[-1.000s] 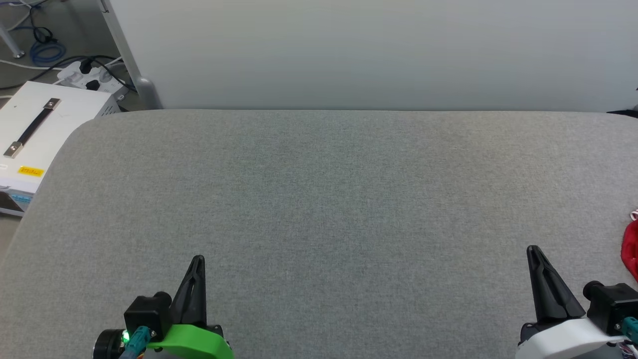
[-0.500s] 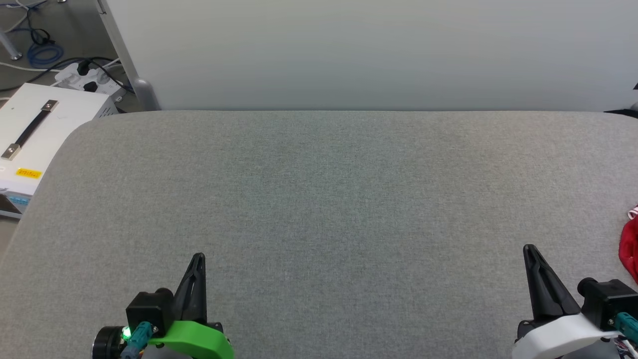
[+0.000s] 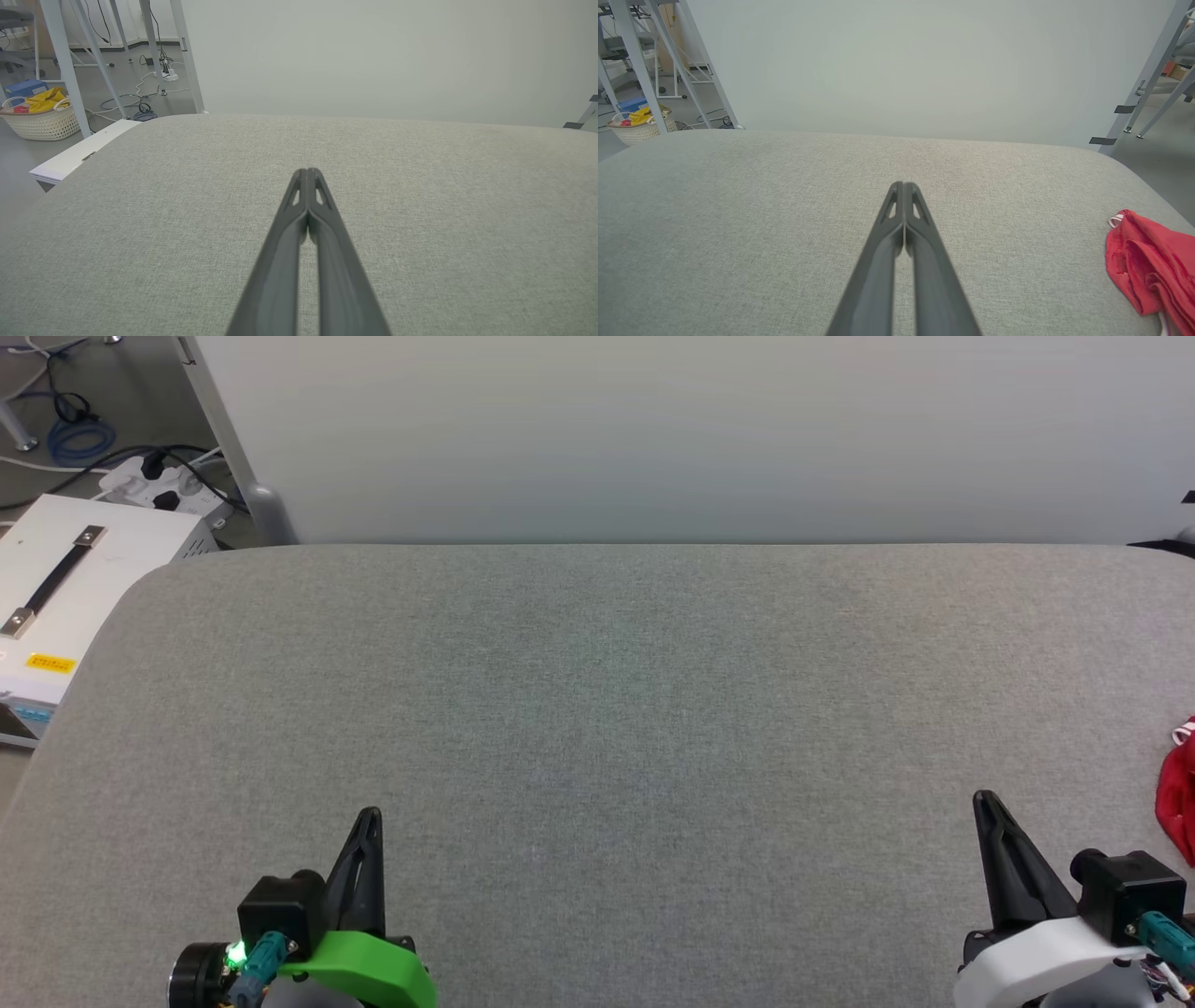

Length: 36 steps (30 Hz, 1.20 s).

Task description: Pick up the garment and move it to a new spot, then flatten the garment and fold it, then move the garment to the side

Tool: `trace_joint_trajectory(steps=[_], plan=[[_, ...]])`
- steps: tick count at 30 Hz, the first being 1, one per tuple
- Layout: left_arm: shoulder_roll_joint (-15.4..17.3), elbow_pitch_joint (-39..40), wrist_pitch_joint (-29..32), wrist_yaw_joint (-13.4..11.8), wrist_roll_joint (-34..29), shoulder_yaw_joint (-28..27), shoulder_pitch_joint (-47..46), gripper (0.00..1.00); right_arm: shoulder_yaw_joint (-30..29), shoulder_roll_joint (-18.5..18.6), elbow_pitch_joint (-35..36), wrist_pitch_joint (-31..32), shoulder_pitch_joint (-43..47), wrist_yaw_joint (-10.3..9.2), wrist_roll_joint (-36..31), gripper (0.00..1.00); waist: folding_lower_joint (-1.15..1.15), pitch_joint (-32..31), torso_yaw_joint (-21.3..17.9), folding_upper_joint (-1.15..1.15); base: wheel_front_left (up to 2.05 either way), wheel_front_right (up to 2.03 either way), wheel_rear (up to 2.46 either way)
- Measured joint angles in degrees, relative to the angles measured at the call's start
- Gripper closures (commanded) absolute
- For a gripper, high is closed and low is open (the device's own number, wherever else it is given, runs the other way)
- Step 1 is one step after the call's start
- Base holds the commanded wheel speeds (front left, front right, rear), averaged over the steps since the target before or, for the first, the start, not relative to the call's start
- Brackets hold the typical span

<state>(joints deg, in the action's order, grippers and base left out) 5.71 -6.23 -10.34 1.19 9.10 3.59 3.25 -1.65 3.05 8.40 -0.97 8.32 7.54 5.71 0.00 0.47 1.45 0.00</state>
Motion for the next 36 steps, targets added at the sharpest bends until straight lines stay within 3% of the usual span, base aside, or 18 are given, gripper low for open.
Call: trace_joint_trajectory(steps=[36], plan=[[-0.9, 2.7, 4.4, -0.5, -3.6, -1.5, -0.8, 1.0, 0.6, -0.1, -3.5, 0.3, -2.9, 0.0, -2.0, 1.0, 0.0, -0.2, -0.6, 0.0, 0.0, 0.0, 0.0]])
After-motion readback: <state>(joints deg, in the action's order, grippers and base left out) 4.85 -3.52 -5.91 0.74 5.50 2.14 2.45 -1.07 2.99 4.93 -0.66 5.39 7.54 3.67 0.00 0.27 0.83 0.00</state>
